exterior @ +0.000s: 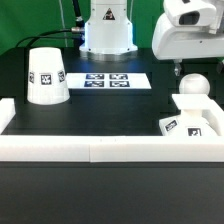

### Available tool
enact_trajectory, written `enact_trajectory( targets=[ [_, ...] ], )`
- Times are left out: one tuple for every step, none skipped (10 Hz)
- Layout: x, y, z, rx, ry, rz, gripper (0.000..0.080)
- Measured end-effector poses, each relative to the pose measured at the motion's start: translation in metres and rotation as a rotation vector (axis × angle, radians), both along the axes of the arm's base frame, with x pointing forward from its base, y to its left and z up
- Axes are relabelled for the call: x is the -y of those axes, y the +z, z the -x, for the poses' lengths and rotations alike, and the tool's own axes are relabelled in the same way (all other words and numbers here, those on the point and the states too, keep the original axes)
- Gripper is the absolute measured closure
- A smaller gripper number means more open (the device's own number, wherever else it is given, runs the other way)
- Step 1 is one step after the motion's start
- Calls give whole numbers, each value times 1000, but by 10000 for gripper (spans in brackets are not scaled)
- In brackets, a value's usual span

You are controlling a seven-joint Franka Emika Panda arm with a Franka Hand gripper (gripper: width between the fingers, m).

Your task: Assemble lamp

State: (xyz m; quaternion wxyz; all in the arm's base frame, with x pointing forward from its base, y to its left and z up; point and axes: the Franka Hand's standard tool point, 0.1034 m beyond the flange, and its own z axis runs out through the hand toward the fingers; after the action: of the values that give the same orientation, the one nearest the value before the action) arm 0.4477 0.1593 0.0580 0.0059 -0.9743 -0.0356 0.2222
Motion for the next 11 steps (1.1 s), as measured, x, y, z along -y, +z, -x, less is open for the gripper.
enact_trajectory(
  targets=[
    [0,-2,-1,-59,1,7,101],
    [-1,-5,-2,-95,3,12,101],
    [1,-5,3,-173,7,24,101],
    [2,-8,3,-238,8,32,101],
    [2,-11,1,-270,8,35,101],
    [4,-11,6,-343,11,45,101],
    [5,-15,8,-410,13,52,101],
    [5,-20,5,-432,14,53,101],
    [4,-22,3,-421,13,52,101],
    [5,-23,3,-423,12,52,101],
    [5,-24,4,-424,12,53,101]
  ],
)
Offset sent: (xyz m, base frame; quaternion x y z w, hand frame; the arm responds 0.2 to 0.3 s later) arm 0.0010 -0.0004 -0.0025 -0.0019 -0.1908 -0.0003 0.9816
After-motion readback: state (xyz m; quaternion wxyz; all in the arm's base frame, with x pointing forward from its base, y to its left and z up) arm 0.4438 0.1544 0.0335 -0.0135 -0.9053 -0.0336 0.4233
